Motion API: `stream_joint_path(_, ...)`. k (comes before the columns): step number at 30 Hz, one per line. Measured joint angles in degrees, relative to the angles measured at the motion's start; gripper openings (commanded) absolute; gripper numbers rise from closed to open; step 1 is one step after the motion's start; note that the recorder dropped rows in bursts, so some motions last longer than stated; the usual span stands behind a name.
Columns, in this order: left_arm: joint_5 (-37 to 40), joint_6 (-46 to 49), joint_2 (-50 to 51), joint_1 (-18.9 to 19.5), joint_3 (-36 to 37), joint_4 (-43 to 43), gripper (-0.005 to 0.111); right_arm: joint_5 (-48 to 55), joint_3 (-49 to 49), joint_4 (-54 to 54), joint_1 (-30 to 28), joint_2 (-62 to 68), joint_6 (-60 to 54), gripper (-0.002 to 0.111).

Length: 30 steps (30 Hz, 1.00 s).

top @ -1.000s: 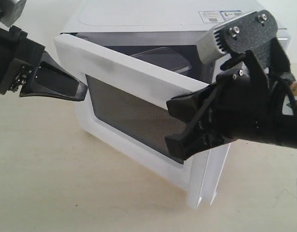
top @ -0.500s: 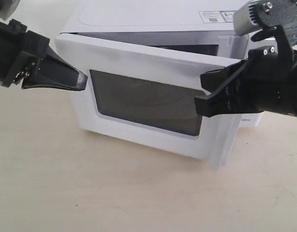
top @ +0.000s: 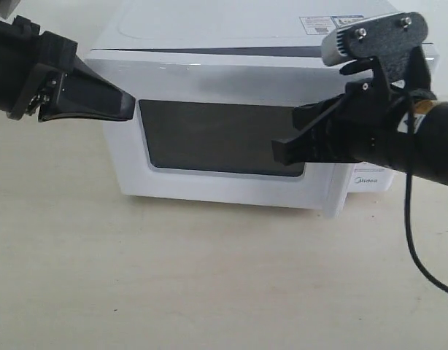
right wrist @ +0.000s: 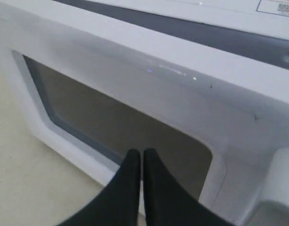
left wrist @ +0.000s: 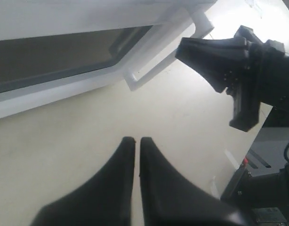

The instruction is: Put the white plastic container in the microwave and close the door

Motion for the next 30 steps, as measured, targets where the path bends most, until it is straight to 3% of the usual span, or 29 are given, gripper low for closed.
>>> stream_joint_path(7, 0.5, 0.9, 0.0, 0.0, 0.0, -0.1, 0.004, -2.1, -4.1, 3.0, 0.0, 3.5, -4.5, 0.000)
stream_joint_path(15, 0.5, 0.9, 0.0, 0.0, 0.0, -0.1, 0.004, -2.6, -4.8, 21.4, -2.7, 3.5, -22.1, 0.000)
stream_joint_path(30, -1.5, 1.5, 0.0, 0.0, 0.0, -0.1, 0.004, -5.2, -4.9, 23.2, -3.1, 3.7, -25.6, 0.000)
